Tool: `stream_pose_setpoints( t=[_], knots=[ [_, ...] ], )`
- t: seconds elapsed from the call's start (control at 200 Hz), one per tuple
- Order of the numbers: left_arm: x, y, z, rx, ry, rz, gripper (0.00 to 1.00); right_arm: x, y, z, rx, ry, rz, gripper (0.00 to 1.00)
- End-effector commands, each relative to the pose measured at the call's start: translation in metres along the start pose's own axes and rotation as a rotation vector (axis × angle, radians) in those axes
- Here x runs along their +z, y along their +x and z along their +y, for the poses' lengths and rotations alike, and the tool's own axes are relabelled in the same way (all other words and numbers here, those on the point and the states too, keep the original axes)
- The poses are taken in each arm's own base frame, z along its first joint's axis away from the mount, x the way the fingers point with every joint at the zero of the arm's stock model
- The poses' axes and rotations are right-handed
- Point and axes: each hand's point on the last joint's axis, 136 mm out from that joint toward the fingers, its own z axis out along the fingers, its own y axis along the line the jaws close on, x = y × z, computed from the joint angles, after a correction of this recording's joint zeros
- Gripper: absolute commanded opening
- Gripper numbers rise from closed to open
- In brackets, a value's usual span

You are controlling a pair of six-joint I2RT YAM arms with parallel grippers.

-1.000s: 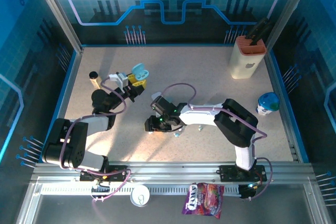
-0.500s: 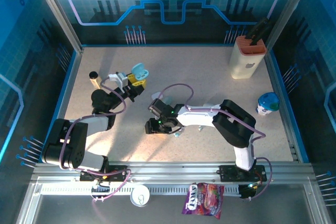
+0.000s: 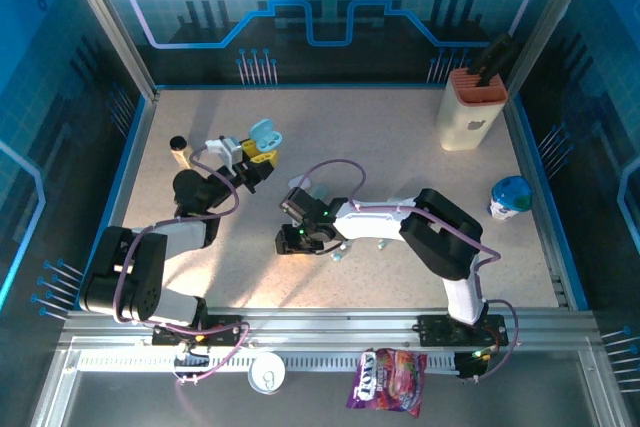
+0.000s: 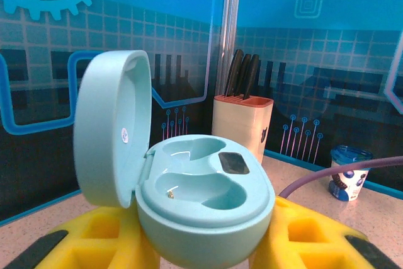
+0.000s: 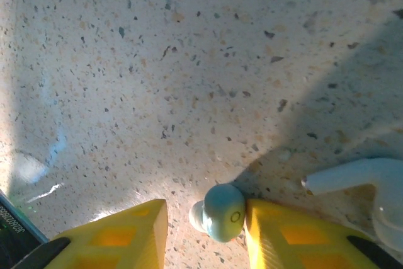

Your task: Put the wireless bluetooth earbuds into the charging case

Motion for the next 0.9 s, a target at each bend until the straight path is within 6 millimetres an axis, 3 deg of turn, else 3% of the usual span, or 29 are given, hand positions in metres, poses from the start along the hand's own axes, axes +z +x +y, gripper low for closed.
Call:
stream_pose_setpoints(
  t=[0.0, 0.24, 0.61, 0.895],
  knots=[
    [0.001, -0.022, -0.003, 0.053, 0.025, -0.051, 0.24, 0.006, 0.001, 0.004, 0.002, -0.014, 0.008, 0.31],
    [0.0, -0.023, -0.004, 0.056, 0.026, -0.053, 0.24, 0.011, 0.002, -0.002, 0.032, -0.017, 0.016, 0.26],
    [-0.001, -0.025, -0.006, 0.055, 0.029, -0.056, 0.24, 0.02, -0.001, -0.012, 0.068, -0.015, 0.015, 0.27],
    [-0.002, -0.025, -0.007, 0.057, 0.03, -0.057, 0.24, 0.013, -0.005, -0.013, 0.053, 0.003, -0.022, 0.21]
  ],
)
